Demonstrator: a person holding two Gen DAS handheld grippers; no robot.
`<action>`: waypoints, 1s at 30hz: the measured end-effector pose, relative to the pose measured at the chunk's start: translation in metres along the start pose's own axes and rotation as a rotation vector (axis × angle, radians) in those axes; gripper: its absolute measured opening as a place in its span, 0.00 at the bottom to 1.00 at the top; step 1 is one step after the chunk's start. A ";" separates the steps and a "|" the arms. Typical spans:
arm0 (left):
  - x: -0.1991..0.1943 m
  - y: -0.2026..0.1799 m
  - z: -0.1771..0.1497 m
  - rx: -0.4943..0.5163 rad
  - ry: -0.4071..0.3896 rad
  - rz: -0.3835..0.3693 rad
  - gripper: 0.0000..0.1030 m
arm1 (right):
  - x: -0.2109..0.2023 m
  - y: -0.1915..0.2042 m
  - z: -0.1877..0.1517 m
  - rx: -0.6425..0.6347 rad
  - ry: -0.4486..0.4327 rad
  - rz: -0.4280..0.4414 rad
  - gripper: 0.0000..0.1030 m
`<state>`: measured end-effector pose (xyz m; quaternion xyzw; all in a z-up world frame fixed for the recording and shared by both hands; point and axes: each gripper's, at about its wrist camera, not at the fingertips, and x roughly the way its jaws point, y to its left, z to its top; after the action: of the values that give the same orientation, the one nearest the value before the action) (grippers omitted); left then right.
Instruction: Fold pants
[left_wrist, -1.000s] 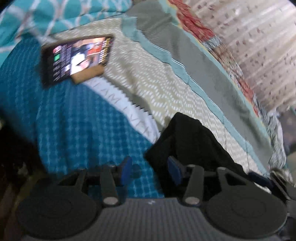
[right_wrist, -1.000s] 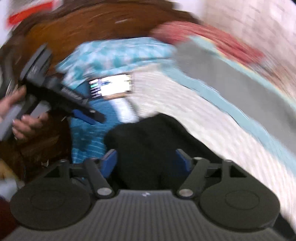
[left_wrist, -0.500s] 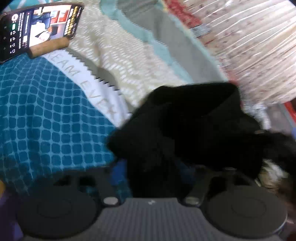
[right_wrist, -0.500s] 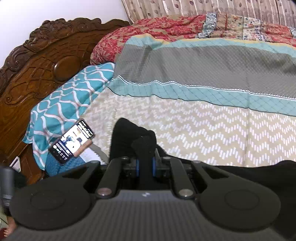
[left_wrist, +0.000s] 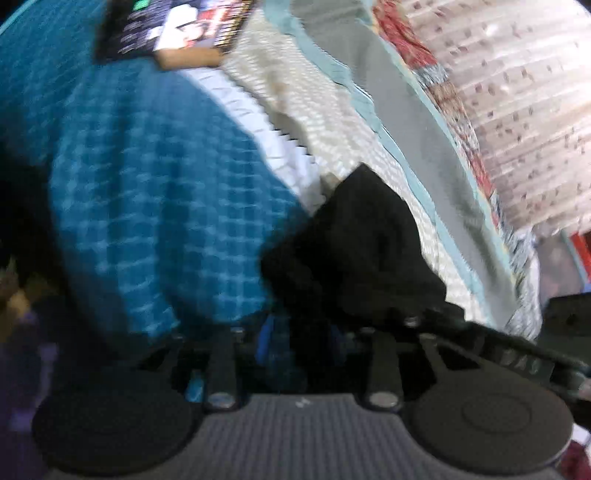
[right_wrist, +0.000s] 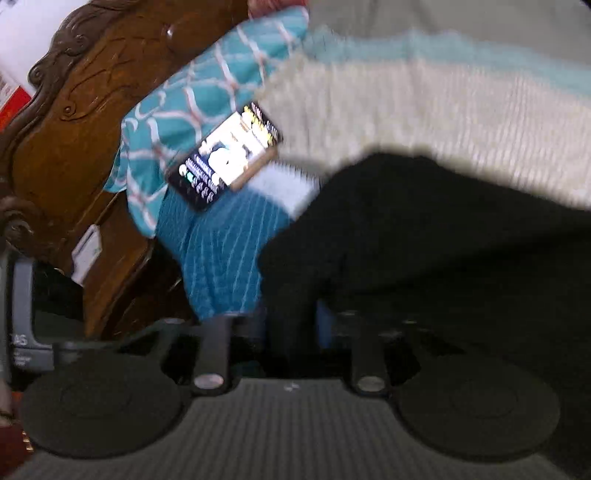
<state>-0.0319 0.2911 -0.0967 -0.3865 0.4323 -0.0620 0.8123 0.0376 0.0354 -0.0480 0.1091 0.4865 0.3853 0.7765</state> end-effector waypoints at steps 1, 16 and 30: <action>-0.008 0.004 -0.001 -0.010 -0.016 0.004 0.47 | -0.003 -0.004 0.003 0.025 0.005 0.030 0.46; -0.023 -0.064 0.023 0.071 -0.141 -0.141 0.56 | -0.040 -0.035 -0.005 0.169 -0.061 0.164 0.51; 0.033 -0.082 0.028 0.170 -0.054 0.108 0.44 | -0.130 -0.077 -0.055 0.033 -0.191 0.061 0.50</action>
<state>0.0283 0.2360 -0.0533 -0.2940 0.4238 -0.0438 0.8556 -0.0008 -0.1202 -0.0304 0.1727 0.4129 0.3886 0.8054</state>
